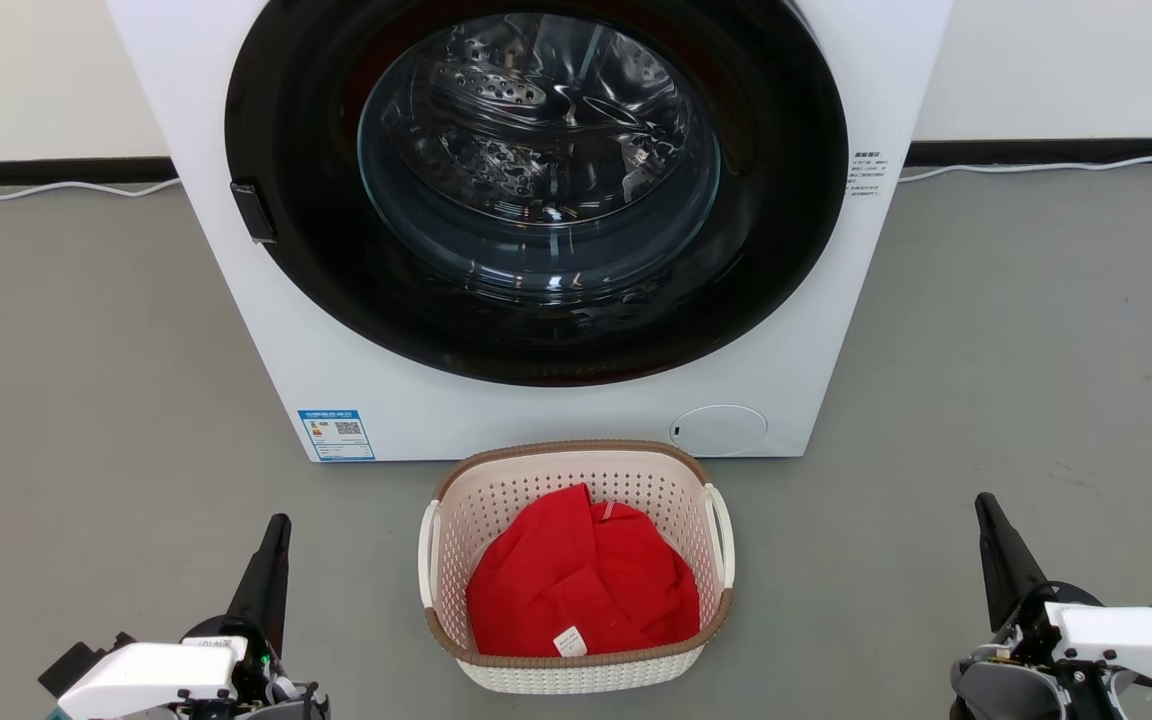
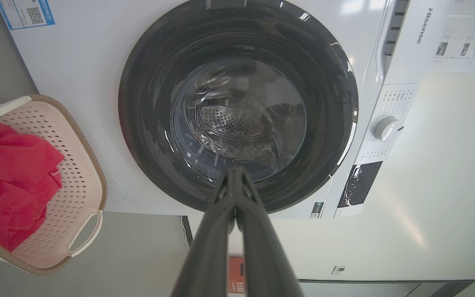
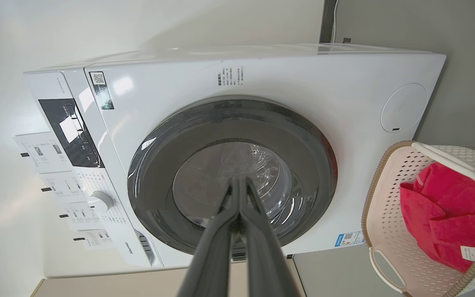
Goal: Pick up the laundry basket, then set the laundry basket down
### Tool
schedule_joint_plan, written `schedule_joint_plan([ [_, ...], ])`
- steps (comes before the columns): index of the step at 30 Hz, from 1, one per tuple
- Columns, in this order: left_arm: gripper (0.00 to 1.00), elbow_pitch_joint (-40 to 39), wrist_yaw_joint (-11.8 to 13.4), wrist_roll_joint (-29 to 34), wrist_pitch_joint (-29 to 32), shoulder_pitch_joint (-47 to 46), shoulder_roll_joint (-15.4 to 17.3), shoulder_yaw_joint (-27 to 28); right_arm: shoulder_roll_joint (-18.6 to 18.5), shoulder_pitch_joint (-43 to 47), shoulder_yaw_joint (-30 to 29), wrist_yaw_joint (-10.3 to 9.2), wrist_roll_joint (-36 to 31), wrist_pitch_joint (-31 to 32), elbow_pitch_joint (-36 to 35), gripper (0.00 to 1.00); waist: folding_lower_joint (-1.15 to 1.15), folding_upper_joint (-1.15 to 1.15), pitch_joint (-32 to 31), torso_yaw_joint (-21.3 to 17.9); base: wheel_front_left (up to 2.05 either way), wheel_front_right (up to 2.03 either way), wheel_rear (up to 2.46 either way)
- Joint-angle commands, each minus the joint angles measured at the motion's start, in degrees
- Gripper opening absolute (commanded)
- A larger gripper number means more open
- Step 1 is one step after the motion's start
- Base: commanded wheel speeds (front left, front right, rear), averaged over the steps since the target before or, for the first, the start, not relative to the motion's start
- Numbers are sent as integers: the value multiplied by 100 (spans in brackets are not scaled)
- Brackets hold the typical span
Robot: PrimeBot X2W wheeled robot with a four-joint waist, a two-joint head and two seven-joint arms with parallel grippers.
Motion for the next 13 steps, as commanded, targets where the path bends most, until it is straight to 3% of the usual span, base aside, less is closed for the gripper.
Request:
schedule_joint_plan([
  [1, 0, -169, -43, -34, 37, -322, 66, 178, -22, -219, 108, 42, 37, 46, -181, 0, 0, 0, 0, 0, 0, 0, 0],
  [13, 0, -169, -43, -34, 37, -322, 66, 178, -22, -219, 108, 42, 37, 46, -181, 0, 0, 0, 0, 0, 0, 0, 0],
])
